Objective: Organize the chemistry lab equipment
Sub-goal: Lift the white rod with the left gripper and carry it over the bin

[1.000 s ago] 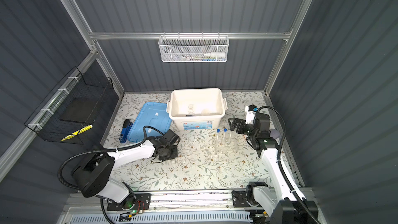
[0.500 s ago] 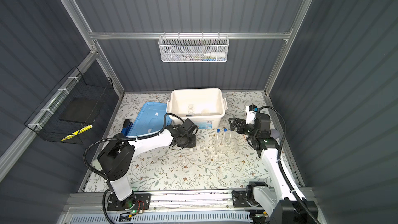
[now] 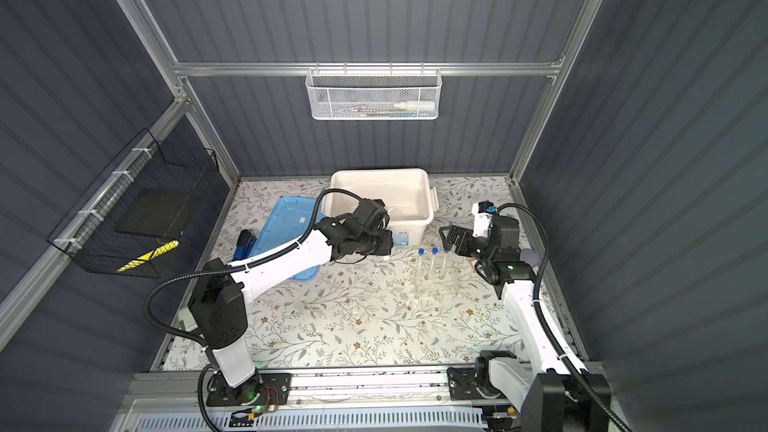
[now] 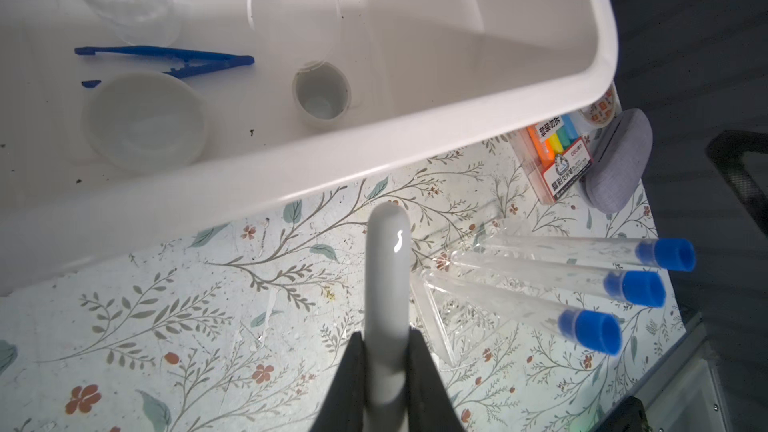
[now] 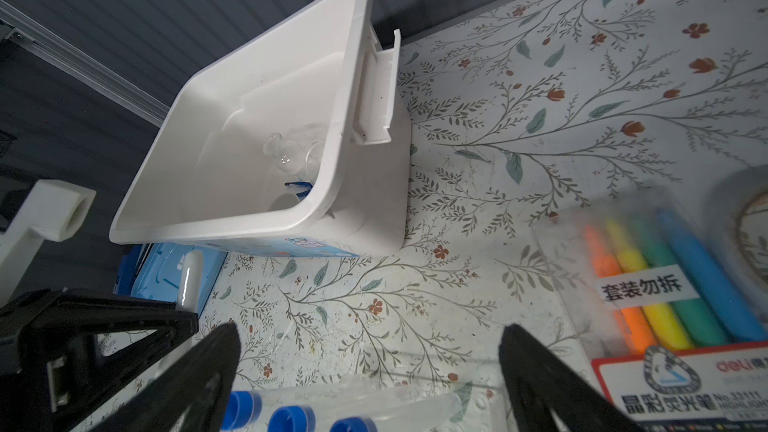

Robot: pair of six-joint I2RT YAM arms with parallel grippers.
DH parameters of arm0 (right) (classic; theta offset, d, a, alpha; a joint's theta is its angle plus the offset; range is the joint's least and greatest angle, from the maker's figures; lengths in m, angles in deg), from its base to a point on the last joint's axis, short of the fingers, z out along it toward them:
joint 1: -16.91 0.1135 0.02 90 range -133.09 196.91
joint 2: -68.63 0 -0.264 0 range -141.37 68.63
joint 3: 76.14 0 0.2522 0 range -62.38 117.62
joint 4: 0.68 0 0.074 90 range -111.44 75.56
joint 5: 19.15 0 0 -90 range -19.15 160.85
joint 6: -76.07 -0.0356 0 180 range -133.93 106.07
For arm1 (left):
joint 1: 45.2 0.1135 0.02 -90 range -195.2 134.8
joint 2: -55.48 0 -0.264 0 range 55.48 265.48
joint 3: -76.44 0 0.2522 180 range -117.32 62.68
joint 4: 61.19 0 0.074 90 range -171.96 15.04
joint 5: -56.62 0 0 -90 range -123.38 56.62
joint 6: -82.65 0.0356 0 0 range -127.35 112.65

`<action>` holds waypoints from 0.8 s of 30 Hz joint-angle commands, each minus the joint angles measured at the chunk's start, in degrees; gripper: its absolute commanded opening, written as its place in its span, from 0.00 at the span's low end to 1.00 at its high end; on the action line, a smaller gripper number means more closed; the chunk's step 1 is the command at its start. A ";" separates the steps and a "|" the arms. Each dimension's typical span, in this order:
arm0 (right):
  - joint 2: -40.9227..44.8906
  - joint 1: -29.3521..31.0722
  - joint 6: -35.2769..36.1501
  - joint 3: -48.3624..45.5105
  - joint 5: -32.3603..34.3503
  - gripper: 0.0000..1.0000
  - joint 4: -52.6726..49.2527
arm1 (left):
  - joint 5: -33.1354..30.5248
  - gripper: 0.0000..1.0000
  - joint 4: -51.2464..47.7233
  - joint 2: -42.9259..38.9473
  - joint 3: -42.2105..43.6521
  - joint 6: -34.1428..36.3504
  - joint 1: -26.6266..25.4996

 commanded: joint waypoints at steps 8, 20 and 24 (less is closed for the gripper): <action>-1.96 -0.28 -2.45 2.76 -3.58 0.99 2.37 | -1.68 0.11 -4.85 2.24 -14.45 8.59 1.76; -3.14 -0.09 -4.73 3.46 -6.07 0.99 5.12 | 3.75 0.11 -6.80 17.85 -33.46 20.33 10.74; -5.07 0.16 -4.63 3.63 -5.99 0.99 5.15 | 6.05 0.11 -11.06 26.68 -44.06 26.85 12.08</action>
